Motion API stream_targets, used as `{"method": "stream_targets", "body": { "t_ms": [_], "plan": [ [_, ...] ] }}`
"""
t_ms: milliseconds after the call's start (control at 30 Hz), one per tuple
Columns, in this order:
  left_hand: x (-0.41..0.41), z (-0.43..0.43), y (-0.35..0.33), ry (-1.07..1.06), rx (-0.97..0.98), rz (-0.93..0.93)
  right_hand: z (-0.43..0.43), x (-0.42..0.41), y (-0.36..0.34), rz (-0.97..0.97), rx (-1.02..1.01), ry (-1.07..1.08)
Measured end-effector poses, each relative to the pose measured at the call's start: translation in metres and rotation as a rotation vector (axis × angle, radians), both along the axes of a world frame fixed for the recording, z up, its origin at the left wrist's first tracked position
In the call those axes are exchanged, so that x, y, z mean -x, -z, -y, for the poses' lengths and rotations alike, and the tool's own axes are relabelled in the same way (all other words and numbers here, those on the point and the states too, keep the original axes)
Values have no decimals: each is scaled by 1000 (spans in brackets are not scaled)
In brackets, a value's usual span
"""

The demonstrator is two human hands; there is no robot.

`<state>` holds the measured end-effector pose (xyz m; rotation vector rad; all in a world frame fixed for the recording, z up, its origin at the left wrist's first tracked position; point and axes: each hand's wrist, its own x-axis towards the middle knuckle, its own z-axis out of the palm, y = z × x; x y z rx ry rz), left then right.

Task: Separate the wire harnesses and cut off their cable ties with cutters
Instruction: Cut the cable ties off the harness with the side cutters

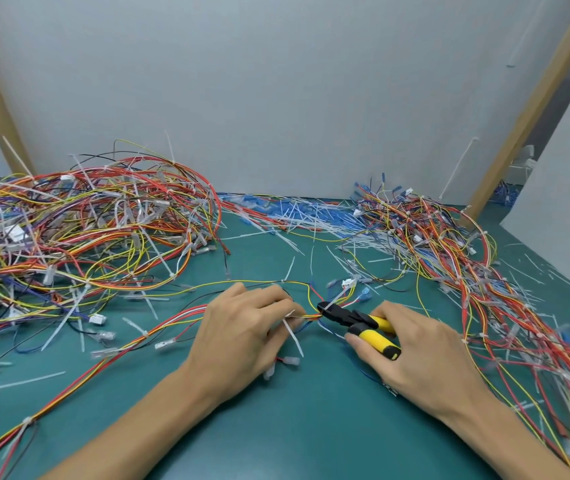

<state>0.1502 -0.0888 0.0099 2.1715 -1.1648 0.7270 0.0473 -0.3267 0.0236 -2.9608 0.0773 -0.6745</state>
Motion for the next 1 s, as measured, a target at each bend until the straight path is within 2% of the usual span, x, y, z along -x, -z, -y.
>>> {"method": "stream_targets", "body": {
  "t_ms": [367, 767, 1000],
  "plan": [
    [3, 0, -2, 17, -16, -121, 12, -2, 3, -64, 74, 13],
    [5, -1, -4, 32, -37, -123, 14, -3, -3, -179, 35, -15],
    [5, -1, -5, 55, -28, -132, 14, -1, -1, -146, 64, 29]
  ]
}}
